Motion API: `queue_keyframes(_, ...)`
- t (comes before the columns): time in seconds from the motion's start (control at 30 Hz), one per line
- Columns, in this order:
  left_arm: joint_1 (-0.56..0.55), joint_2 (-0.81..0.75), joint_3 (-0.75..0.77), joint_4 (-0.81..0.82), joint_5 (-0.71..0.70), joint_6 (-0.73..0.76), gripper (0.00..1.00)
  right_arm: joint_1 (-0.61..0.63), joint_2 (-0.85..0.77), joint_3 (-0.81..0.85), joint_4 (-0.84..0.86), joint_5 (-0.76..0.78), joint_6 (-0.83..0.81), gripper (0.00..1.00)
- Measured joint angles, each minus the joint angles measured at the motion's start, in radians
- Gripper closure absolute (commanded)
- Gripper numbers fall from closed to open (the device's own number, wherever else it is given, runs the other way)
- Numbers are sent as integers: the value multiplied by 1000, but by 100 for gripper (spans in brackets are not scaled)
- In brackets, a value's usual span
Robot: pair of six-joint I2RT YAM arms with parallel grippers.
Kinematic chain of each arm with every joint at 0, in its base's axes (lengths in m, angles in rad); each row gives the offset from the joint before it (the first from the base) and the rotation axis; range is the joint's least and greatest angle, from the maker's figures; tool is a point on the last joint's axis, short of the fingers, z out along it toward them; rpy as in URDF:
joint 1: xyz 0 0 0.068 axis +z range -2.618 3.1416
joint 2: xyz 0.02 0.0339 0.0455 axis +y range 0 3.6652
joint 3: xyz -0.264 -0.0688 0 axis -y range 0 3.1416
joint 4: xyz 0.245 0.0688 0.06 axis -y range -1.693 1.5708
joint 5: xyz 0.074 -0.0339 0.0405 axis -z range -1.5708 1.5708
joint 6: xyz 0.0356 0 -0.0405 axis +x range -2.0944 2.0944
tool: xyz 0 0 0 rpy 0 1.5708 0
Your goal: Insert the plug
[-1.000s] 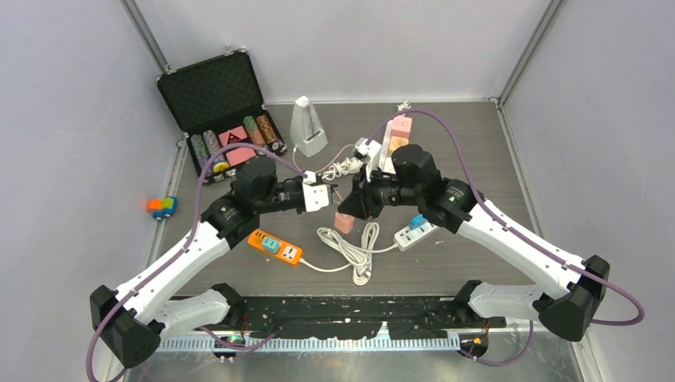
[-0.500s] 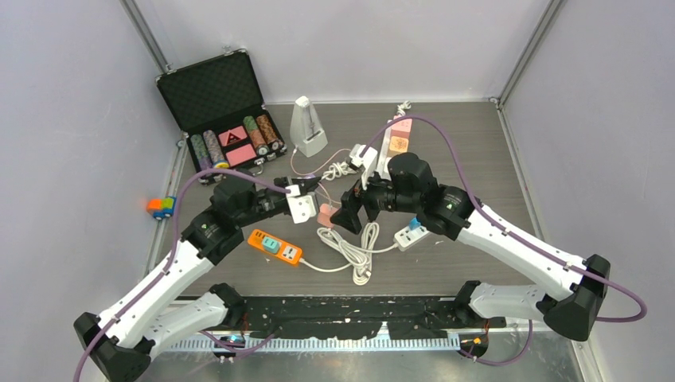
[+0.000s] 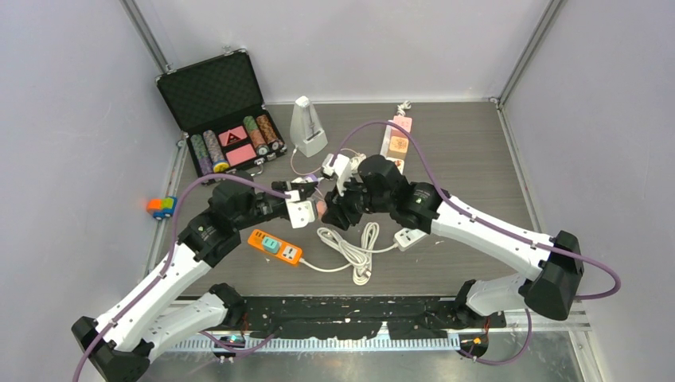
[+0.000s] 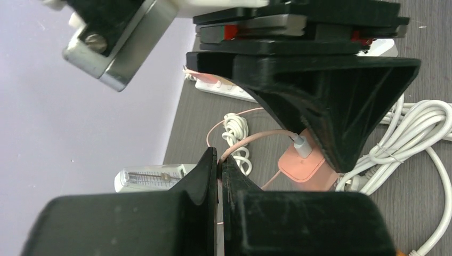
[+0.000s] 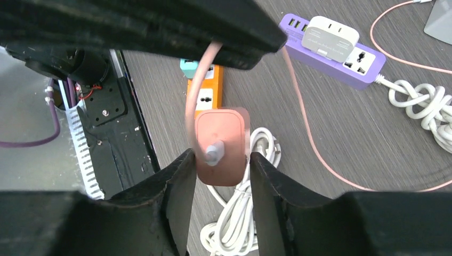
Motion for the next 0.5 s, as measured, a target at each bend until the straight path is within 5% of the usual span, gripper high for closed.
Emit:
queue_keyframes(0.1,0,-2,0,-6,0,3,100,0,19,20,2,7,23,46)
queue_keyframes(0.3,0,-18,0,-27,0,17,100,5,20,24,15,35,50,54)
queue_keyframes(0.5,0,-29,0,-40,-3,23,100,6,20,24,23,39,60,88)
